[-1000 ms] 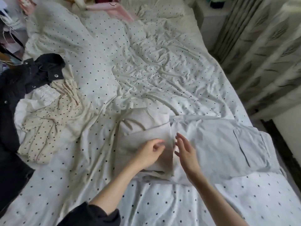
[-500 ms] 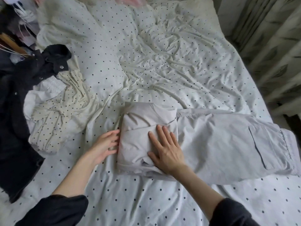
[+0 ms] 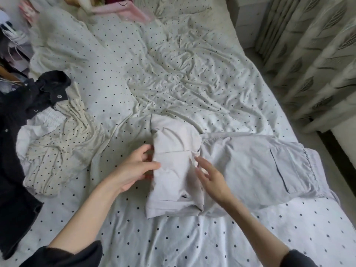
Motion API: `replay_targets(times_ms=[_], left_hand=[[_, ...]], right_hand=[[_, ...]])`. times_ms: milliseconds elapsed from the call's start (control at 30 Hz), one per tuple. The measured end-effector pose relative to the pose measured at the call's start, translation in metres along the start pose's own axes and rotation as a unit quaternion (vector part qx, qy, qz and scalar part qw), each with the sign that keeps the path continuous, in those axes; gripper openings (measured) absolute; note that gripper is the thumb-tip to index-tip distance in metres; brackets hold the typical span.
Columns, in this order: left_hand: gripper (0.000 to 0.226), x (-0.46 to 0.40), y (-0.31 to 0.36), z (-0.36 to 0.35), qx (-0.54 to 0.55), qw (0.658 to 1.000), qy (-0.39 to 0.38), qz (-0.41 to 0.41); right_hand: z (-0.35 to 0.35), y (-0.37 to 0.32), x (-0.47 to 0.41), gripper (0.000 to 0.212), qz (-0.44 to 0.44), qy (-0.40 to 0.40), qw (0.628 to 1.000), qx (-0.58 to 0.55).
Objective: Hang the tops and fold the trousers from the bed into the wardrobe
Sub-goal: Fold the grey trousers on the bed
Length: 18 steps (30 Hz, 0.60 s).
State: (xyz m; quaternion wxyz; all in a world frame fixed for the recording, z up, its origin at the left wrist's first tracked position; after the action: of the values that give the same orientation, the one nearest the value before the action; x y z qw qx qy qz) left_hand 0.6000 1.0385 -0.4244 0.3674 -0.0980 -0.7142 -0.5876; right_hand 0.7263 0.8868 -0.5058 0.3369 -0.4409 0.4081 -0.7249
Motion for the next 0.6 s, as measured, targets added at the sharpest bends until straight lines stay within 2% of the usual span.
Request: replay_targets(times_ms=[67, 133, 200, 267, 300, 400, 467, 500, 600], left_hand=[[0.034, -0.010, 0.022, -0.038, -0.053, 0.998, -0.035, -0.019], [0.035, -0.023, 0.035, -0.082, -0.085, 0.993, -0.077, -0.034], [0.039, -0.037, 0.032, -0.123, -0.086, 0.986, -0.143, -0.027], [0.041, -0.051, 0.018, -0.146, -0.053, 0.983, -0.176, -0.010], [0.040, -0.058, 0.010, -0.146, -0.031, 0.987, -0.159, -0.008], [0.033, -0.074, -0.022, -0.114, -0.040, 0.999, 0.007, 0.001], [0.037, -0.076, -0.045, -0.093, -0.053, 0.995, 0.079, 0.033], [0.040, -0.077, -0.054, -0.088, -0.045, 0.994, 0.083, 0.051], [0.054, -0.082, -0.068, -0.100, 0.005, 0.995, 0.028, 0.093]], right_hand=[[0.027, 0.011, 0.015, 0.026, -0.055, 0.048, 0.985, -0.154], [0.055, 0.019, 0.030, 0.025, -0.083, 0.114, 0.941, -0.308], [0.086, 0.027, 0.044, 0.033, -0.098, 0.190, 0.918, -0.336], [0.114, 0.038, 0.057, 0.041, -0.105, 0.257, 0.917, -0.285], [0.125, 0.040, 0.063, 0.044, -0.100, 0.281, 0.922, -0.247], [0.135, 0.048, 0.079, 0.041, -0.090, 0.304, 0.943, -0.098], [0.121, 0.048, 0.080, 0.037, -0.074, 0.276, 0.958, 0.028], [0.110, 0.047, 0.077, 0.035, -0.059, 0.248, 0.963, 0.091], [0.085, 0.049, 0.062, 0.043, -0.046, 0.177, 0.949, 0.259]])
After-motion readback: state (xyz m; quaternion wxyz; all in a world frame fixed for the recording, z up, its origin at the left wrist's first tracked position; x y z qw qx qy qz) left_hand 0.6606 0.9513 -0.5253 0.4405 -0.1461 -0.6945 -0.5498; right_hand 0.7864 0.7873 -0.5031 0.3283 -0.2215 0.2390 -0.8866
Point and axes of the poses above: each hand's wrist, its own x-axis away from the middle knuckle, its own z-axis out of the back of the hand, y = z × x, the point moved 7 cm from there along -x, towards the middle knuckle, and after that the axes turned 13 degrees about -y, right-handed, at the moved point
